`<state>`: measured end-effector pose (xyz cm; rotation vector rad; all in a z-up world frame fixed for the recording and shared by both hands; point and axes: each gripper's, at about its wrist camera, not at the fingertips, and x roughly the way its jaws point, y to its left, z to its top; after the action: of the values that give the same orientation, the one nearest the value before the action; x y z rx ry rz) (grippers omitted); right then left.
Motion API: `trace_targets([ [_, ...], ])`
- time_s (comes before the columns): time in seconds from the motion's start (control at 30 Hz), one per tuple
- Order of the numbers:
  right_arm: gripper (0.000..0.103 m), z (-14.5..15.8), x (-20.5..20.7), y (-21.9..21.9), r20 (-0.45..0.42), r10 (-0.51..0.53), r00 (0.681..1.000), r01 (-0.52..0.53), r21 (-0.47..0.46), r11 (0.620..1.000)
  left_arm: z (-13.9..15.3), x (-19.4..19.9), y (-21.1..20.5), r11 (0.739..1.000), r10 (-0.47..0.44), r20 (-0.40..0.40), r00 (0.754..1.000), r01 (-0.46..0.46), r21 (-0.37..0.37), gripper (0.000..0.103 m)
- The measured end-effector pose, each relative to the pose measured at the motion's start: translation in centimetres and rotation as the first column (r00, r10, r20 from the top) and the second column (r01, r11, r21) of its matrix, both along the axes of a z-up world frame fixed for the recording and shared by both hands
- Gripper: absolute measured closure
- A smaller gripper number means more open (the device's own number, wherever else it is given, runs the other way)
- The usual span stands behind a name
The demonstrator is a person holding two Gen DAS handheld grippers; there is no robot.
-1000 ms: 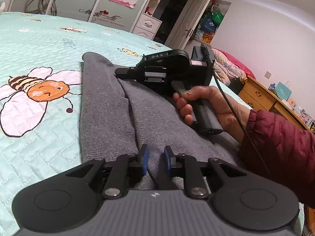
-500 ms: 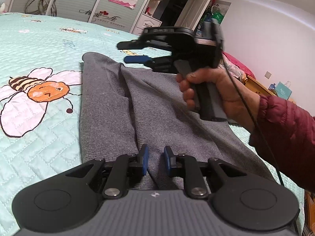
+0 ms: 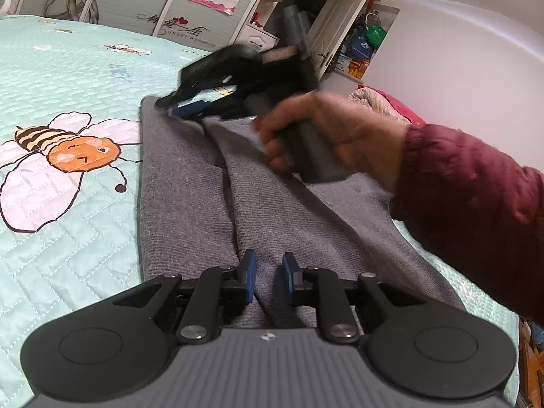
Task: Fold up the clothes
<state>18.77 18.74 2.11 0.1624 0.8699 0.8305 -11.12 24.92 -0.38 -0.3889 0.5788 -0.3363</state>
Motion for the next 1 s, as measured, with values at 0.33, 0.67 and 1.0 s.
trace_targets([
  [0.33,0.075,2.7,-6.4,-8.8,-0.035,-0.128,0.991,0.133,0.256,0.958,-0.2,-0.2,0.7,0.999,-0.009,-0.010,1.000,0.008,-0.037,0.084],
  [0.67,0.049,1.1,-23.4,-31.5,-0.147,-0.454,0.879,0.470,0.424,0.774,2.9,-1.2,-2.2,0.981,0.056,-0.028,0.998,-0.050,0.188,0.083],
  [1.0,0.047,-3.7,-28.0,-38.4,-0.279,-0.662,0.695,0.695,0.495,0.521,3.9,-1.5,-6.6,0.965,0.075,-0.158,0.985,-0.031,0.262,0.063],
])
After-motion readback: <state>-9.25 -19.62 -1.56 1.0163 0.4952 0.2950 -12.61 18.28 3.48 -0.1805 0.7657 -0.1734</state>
